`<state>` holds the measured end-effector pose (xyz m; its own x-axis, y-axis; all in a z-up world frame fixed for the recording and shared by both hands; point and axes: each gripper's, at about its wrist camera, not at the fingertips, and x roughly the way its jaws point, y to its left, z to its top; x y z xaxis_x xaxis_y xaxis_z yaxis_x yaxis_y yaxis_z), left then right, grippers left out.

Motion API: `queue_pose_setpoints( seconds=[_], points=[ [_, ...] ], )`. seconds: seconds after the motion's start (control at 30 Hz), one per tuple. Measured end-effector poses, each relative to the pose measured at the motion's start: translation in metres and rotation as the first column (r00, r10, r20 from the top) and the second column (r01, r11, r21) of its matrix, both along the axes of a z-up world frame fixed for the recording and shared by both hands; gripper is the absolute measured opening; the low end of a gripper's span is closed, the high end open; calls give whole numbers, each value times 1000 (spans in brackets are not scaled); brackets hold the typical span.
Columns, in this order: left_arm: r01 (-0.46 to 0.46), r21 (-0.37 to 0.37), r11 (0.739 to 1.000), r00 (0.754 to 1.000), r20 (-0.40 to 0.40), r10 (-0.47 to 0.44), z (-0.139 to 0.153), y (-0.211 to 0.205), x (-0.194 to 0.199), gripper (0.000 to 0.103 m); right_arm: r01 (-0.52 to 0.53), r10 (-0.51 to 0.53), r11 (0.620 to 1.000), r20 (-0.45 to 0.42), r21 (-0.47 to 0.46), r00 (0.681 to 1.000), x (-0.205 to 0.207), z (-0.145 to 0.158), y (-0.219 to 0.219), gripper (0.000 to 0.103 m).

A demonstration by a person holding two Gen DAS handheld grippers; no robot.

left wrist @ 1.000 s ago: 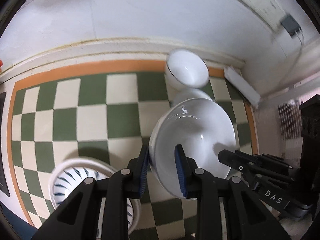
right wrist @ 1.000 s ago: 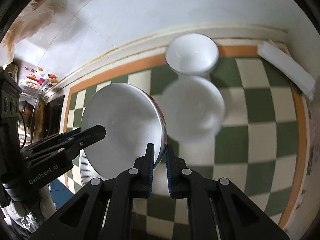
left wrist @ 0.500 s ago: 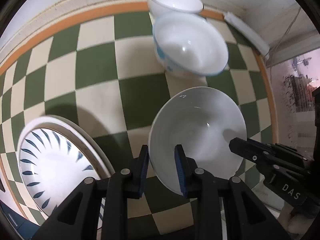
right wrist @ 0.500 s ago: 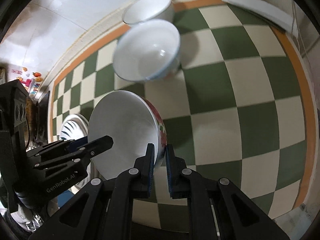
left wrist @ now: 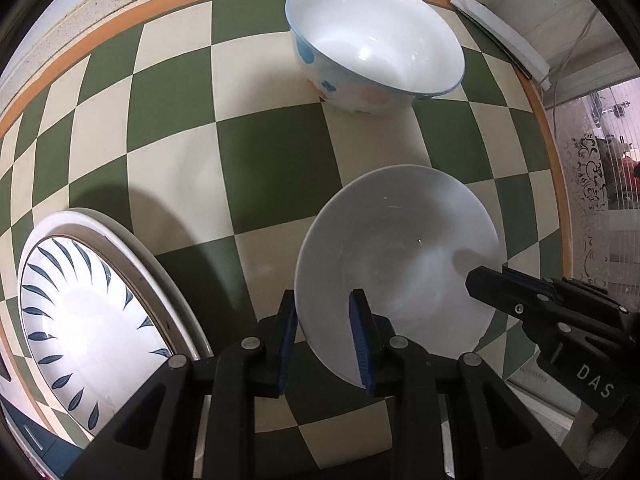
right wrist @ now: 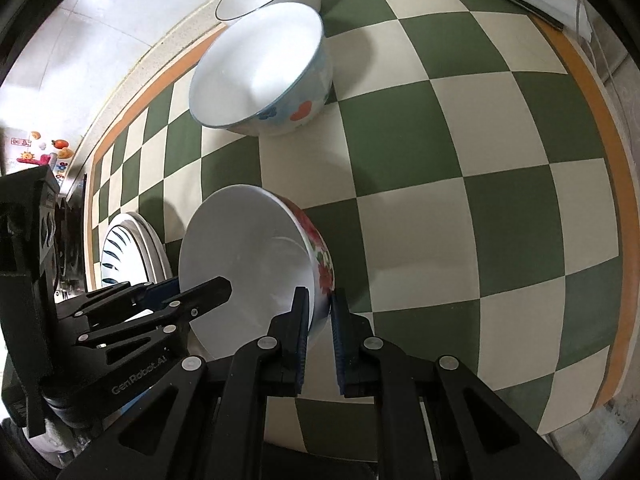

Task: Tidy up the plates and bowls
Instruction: 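Lift the red-flowered white bowl and carry it toward the blue-dotted bowl, then lower the held bowl into the blue-dotted white bowl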

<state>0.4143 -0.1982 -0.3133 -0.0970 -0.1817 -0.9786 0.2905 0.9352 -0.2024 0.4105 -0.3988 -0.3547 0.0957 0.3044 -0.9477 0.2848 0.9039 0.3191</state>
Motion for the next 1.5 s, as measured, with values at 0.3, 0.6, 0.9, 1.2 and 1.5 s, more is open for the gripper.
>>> queue_pose_setpoints(
  seconds=[0.3,0.6,0.9,1.2,1.5],
  points=[
    [-6,-69,998,995,102,13,59,16,18,24,43,-43,997,-2,60,999,8,14,-26,14],
    [-98,-132,986,989,99,112,74,17,109,28,114,-124,989,107,98,986,63,64,-69,49],
    [-115,-100,988,993,-15,115,24,-14,154,28,140,-148,981,54,132,987,119,22,-71,49],
    [-90,-62,994,996,-27,89,-9,-26,159,17,150,-152,980,9,131,988,138,-16,-64,29],
    [-87,-62,994,996,13,88,0,-24,155,16,134,-137,988,29,83,990,135,-14,-56,12]
  ],
)
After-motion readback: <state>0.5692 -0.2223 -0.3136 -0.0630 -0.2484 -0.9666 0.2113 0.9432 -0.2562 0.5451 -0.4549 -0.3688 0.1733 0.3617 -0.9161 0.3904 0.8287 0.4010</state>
